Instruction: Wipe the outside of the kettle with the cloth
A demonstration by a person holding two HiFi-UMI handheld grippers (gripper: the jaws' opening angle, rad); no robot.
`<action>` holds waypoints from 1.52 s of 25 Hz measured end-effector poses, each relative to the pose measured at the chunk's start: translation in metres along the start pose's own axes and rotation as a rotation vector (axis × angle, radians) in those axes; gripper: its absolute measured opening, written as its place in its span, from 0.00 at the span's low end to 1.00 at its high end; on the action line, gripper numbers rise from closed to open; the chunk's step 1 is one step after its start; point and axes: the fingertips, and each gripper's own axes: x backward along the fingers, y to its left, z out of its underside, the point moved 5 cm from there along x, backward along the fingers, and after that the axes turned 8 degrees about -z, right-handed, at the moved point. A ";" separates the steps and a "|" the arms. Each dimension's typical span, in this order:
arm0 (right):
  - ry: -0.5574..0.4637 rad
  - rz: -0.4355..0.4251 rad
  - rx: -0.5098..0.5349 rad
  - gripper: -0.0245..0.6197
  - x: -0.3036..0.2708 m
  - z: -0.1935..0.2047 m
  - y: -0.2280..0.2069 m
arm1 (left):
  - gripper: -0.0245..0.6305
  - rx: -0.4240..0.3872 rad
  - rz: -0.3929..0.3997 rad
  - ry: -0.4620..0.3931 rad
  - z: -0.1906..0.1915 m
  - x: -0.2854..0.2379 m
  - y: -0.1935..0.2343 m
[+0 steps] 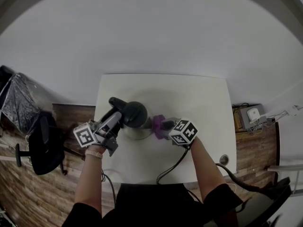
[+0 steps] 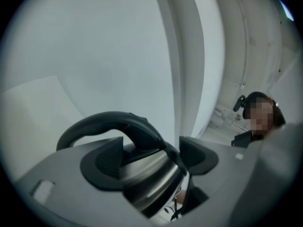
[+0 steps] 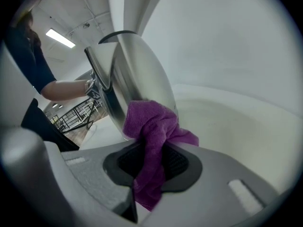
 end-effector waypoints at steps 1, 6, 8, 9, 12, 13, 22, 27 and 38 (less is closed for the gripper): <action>-0.025 -0.009 -0.009 0.18 0.004 -0.001 0.000 | 0.59 0.001 0.002 -0.001 0.000 0.000 0.000; -0.171 -0.015 -0.022 0.18 0.040 -0.019 -0.002 | 0.59 -0.015 -0.002 -0.002 0.000 0.000 0.001; -0.206 0.009 0.003 0.18 0.058 -0.030 -0.005 | 0.59 -0.012 -0.004 0.001 0.000 0.000 0.001; -0.222 0.020 0.019 0.18 0.067 -0.038 -0.006 | 0.59 -0.011 -0.005 0.003 0.000 0.000 0.001; -0.262 0.022 0.097 0.18 0.087 -0.068 -0.005 | 0.59 -0.012 -0.004 0.005 0.001 0.001 0.001; -0.269 0.011 0.130 0.18 0.091 -0.080 -0.003 | 0.59 -0.012 -0.003 0.004 0.001 0.001 0.002; -0.311 -0.131 0.299 0.18 0.081 -0.164 0.006 | 0.58 -0.017 -0.002 0.011 0.001 0.001 0.000; -0.351 -0.213 0.272 0.18 0.061 -0.176 0.007 | 0.58 -0.012 -0.002 0.010 0.001 0.001 0.000; -0.364 -0.256 0.107 0.18 0.041 -0.152 -0.018 | 0.56 -0.064 -0.048 0.025 -0.001 0.005 0.005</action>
